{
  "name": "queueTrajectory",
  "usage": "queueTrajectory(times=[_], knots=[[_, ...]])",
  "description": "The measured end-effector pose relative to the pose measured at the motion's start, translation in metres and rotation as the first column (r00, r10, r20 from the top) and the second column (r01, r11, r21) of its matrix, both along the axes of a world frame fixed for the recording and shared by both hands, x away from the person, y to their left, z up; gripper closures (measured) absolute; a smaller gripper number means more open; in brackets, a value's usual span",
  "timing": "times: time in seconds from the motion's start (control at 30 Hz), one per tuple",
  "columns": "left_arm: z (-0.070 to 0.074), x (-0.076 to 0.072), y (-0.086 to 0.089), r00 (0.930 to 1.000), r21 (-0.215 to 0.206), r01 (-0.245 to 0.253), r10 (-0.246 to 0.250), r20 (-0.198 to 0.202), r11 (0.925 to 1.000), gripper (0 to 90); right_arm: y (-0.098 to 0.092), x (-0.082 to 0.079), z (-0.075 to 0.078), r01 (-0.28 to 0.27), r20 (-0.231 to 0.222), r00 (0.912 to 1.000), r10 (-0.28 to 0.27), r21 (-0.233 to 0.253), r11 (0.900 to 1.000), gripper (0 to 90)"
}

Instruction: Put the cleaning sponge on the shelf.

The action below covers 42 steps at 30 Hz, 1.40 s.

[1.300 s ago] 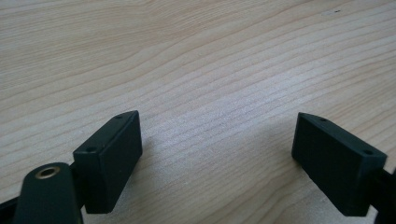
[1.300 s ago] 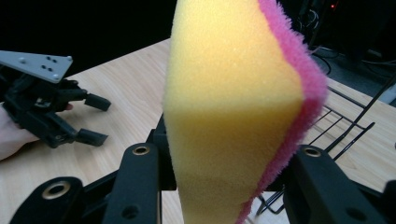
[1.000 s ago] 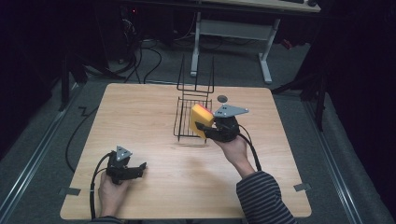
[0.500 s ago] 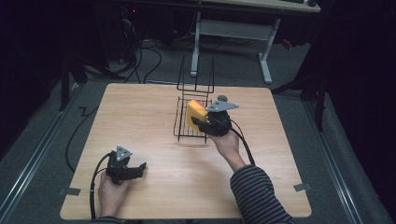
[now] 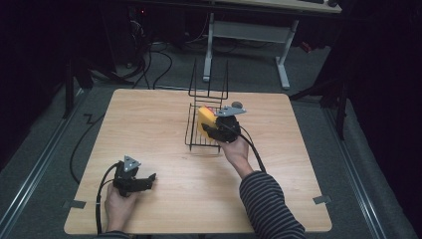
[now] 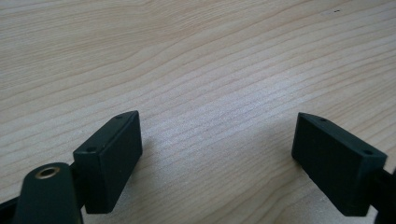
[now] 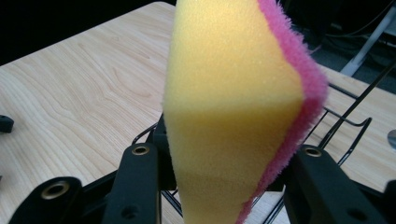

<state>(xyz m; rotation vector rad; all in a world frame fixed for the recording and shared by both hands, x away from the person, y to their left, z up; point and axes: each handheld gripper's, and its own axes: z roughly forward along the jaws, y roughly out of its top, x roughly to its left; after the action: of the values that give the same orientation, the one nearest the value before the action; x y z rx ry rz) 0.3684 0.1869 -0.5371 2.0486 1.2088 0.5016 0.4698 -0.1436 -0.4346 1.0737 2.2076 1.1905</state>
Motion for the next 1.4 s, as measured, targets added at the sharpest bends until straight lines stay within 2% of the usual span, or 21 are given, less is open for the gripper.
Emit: queueTrajectory(times=[0.07, 0.17, 0.27, 0.37, 0.6, 1.2, 1.27, 1.4], knots=[[0.000, 0.000, 0.000, 1.0000, 0.000, 0.000, 0.000, 0.000, 1.0000, 16.7, 0.001, 0.002, -0.002, 0.005, -0.007, 1.0000, -0.005, 0.002, 1.000, 60.2], [0.000, 0.000, 0.000, 1.0000, 0.000, -0.001, 0.001, 0.001, 1.0000, 16.7, 0.004, 0.009, -0.011, 0.019, -0.026, 0.9995, -0.020, -0.022, 1.000, 60.1], [0.000, 0.000, 0.000, 1.0000, 0.000, -0.001, 0.001, 0.001, 1.0000, 16.7, 0.006, 0.011, -0.015, 0.025, -0.028, 0.9993, -0.026, -0.035, 0.999, 60.0], [0.000, 0.000, 0.000, 1.0000, 0.000, -0.001, 0.001, 0.001, 1.0000, 16.7, 0.011, 0.013, -0.019, 0.026, -0.015, 0.9995, -0.028, -0.071, 0.997, 59.9], [0.000, 0.000, 0.000, 1.0000, 0.001, -0.001, 0.001, 0.001, 1.0000, 16.7, 0.013, 0.018, -0.027, 0.046, -0.046, 0.9978, -0.048, -0.056, 0.997, 59.9], [0.000, 0.000, 0.000, 1.0000, 0.001, -0.001, 0.001, 0.001, 1.0000, 16.7, 0.014, 0.023, -0.037, 0.052, -0.086, 0.9947, -0.057, -0.064, 0.997, 59.2], [0.000, 0.000, 0.000, 1.0000, 0.001, 0.000, 0.000, 0.001, 1.0000, 16.7, 0.014, 0.023, -0.037, 0.052, -0.085, 0.9947, -0.058, -0.063, 0.997, 56.7], [0.000, 0.000, 0.000, 1.0000, 0.003, -0.002, 0.002, 0.003, 1.0000, 16.7, 0.014, 0.023, -0.037, 0.057, -0.088, 0.9941, -0.063, -0.070, 0.996, 44.8]])
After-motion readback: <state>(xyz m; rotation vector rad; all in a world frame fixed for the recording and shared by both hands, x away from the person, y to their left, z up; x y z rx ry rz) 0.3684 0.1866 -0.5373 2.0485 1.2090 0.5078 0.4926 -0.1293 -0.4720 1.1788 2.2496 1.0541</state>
